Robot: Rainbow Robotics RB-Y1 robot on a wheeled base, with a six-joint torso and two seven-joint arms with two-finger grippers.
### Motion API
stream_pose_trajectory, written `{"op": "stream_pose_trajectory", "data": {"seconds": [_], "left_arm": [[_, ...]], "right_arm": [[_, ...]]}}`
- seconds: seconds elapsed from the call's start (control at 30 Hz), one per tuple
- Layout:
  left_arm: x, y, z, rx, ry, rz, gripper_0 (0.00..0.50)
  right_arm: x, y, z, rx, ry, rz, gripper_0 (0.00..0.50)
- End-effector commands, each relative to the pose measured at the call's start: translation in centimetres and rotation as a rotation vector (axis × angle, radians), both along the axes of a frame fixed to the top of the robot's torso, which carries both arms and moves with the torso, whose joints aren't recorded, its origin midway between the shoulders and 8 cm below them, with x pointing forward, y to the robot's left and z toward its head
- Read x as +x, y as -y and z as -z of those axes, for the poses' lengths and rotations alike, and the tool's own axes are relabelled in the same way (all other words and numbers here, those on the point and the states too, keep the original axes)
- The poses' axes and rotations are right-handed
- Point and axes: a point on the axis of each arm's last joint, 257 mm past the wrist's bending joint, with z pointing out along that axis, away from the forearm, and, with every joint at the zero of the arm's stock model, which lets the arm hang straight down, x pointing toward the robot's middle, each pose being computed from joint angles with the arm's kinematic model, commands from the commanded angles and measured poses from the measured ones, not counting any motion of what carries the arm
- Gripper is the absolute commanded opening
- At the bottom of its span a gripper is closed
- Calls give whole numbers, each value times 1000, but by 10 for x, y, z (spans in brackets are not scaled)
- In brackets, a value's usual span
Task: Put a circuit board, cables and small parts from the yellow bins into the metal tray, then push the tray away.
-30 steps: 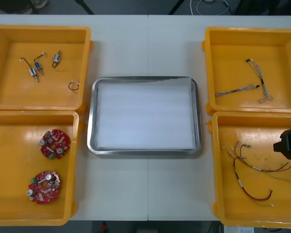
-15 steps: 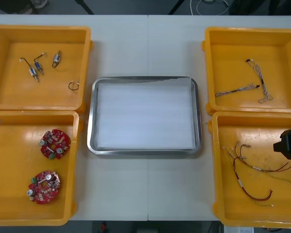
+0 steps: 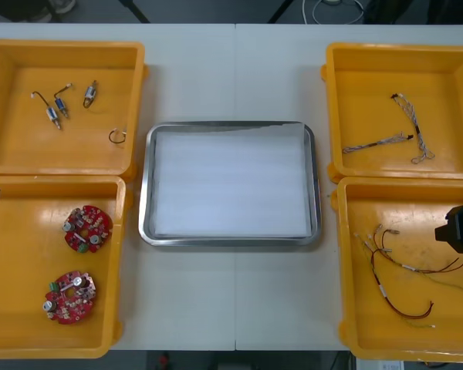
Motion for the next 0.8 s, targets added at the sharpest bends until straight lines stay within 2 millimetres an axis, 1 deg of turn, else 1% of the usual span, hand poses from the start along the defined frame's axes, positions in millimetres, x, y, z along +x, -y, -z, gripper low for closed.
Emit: {"op": "stream_pose_trajectory", "data": {"seconds": [0.03,0.8], "left_arm": [[-6,-16,-10,90,7,58,500],[-6,-16,-10,90,7,58,500]], "right_arm": [[5,2,-10,-15,15,7,500],[5,2,-10,-15,15,7,500]]}}
